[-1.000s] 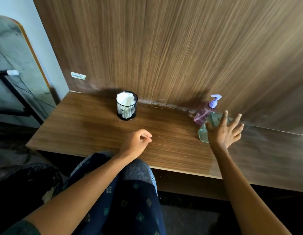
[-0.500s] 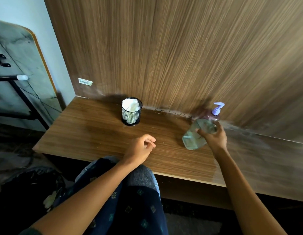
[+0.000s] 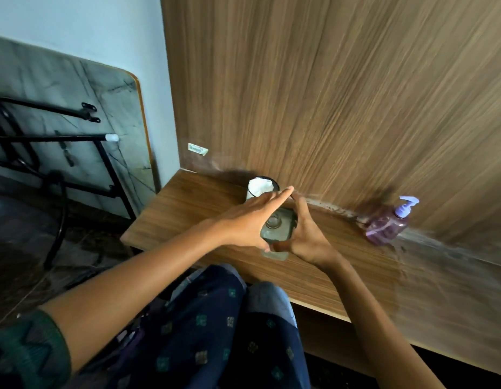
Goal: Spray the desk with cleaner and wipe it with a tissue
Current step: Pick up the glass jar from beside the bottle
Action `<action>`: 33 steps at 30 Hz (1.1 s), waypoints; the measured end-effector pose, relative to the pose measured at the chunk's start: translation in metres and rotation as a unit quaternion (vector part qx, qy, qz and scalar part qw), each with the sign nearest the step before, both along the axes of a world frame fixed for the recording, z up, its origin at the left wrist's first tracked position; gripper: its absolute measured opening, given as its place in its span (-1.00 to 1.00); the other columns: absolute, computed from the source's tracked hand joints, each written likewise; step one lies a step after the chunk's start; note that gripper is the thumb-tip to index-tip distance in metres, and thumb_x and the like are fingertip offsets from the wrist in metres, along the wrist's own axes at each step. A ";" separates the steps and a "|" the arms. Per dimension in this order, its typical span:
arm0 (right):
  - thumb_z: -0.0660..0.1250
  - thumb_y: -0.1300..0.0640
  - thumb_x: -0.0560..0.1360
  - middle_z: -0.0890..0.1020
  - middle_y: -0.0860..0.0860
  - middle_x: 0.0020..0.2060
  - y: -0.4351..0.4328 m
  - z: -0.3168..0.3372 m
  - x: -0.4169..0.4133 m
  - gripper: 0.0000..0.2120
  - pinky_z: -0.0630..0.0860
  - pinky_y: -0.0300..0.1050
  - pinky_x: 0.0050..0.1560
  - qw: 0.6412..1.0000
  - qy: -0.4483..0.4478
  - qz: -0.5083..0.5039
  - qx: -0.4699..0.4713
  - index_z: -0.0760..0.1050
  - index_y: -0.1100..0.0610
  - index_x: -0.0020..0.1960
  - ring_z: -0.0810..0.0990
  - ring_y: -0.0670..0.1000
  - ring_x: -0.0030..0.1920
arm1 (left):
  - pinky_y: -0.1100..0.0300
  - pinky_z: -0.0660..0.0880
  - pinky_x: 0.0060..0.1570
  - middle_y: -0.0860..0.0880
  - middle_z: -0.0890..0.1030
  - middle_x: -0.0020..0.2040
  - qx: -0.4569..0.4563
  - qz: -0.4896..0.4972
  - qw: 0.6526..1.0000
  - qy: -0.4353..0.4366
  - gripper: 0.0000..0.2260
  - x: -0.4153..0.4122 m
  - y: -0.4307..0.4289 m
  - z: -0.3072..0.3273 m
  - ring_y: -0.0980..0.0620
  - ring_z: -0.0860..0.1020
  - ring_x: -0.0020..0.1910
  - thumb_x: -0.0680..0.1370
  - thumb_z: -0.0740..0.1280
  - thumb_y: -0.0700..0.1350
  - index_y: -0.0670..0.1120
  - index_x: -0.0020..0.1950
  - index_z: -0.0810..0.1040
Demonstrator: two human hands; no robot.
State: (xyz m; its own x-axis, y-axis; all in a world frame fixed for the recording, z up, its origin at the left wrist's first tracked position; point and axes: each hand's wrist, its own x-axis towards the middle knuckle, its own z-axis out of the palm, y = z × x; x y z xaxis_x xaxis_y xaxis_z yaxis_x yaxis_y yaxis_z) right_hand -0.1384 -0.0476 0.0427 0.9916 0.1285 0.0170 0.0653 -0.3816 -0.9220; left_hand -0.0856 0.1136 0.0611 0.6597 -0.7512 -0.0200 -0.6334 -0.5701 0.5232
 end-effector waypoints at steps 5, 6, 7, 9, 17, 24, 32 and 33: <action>0.55 0.36 0.12 0.49 0.04 0.13 0.060 0.008 0.019 -0.03 0.54 -0.16 0.12 1.000 0.001 0.026 0.017 0.11 -0.01 0.36 0.56 -0.04 0.12 | -0.09 0.46 0.19 -0.09 0.26 0.46 0.066 0.056 0.993 -0.074 0.09 0.008 0.062 0.002 -0.10 0.32 0.38 0.31 0.50 0.03 0.17 0.45 -0.34; 0.56 0.32 0.11 0.48 0.02 0.13 0.074 0.005 0.023 -0.03 0.53 -0.20 0.12 0.999 -0.001 0.032 0.004 0.12 -0.03 0.35 0.55 -0.06 0.13 | -0.09 0.44 0.22 -0.07 0.24 0.48 0.071 0.068 0.992 -0.078 0.09 0.009 0.077 0.000 -0.08 0.29 0.41 0.30 0.50 0.07 0.15 0.46 -0.33; 0.57 0.27 0.10 0.46 -0.01 0.14 0.089 0.003 0.026 -0.04 0.50 -0.23 0.13 0.999 -0.006 0.039 -0.007 0.13 -0.04 0.34 0.52 -0.09 0.15 | -0.07 0.40 0.28 -0.05 0.20 0.50 0.076 0.082 0.991 -0.080 0.10 0.011 0.093 -0.002 -0.06 0.25 0.44 0.28 0.50 0.10 0.12 0.47 -0.31; 0.60 0.15 0.10 0.38 -0.08 0.22 0.120 -0.003 0.032 0.00 0.40 -0.23 0.23 0.998 -0.023 0.054 -0.035 0.11 -0.09 0.37 0.42 -0.11 0.25 | 0.01 0.34 0.34 -0.02 0.14 0.52 0.091 0.112 0.987 -0.065 0.09 0.013 0.130 -0.003 -0.03 0.20 0.46 0.27 0.50 0.14 0.08 0.49 -0.25; 0.47 0.07 0.35 0.00 -0.01 0.53 0.224 -0.046 0.073 -0.04 0.00 0.05 0.46 0.968 0.057 0.133 -0.204 -0.11 -0.05 0.52 -0.05 0.09 0.51 | 0.02 0.41 0.23 0.05 0.35 0.22 0.111 0.235 0.964 0.048 -0.14 0.014 0.320 -0.051 -0.05 0.39 0.25 0.17 0.48 0.06 0.04 0.41 0.22; 0.22 -0.03 0.51 0.04 0.00 0.53 0.303 -0.105 0.124 -0.39 -0.23 0.15 0.46 0.903 -0.005 0.177 -0.392 0.09 0.03 0.49 -0.13 0.04 0.53 | 0.16 0.42 0.02 0.12 0.44 0.08 0.079 0.346 0.920 0.167 -0.35 -0.007 0.411 -0.166 0.03 0.49 0.11 0.10 0.57 0.07 0.19 0.09 0.34; -0.14 -0.20 0.48 0.39 0.09 0.38 0.313 -0.161 0.151 -0.38 -0.16 0.20 0.48 0.845 -0.095 0.137 -0.507 0.51 0.11 0.21 0.11 0.11 0.50 | -0.04 0.50 0.10 -0.11 0.45 0.23 0.092 0.492 0.817 0.287 -0.17 -0.016 0.382 -0.297 -0.15 0.47 0.15 0.13 0.52 0.11 -0.07 0.30 0.26; -0.17 -0.20 0.45 0.44 0.11 0.34 0.314 -0.165 0.152 -0.34 -0.12 0.21 0.48 0.843 -0.103 0.126 -0.512 0.54 0.13 0.15 0.16 0.13 0.48 | -0.06 0.50 0.09 -0.11 0.44 0.24 0.095 0.505 0.806 0.295 -0.20 -0.013 0.377 -0.312 -0.16 0.47 0.16 0.16 0.52 0.10 -0.07 0.30 0.26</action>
State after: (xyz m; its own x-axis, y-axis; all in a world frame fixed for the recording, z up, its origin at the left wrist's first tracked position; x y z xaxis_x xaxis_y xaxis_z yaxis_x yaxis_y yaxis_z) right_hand 0.0141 0.2663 -0.1221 0.9201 0.3868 -0.0615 0.3821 -0.9210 -0.0755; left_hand -0.0982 0.4904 -0.2513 0.7667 0.2165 -0.6044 0.5305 -0.7438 0.4066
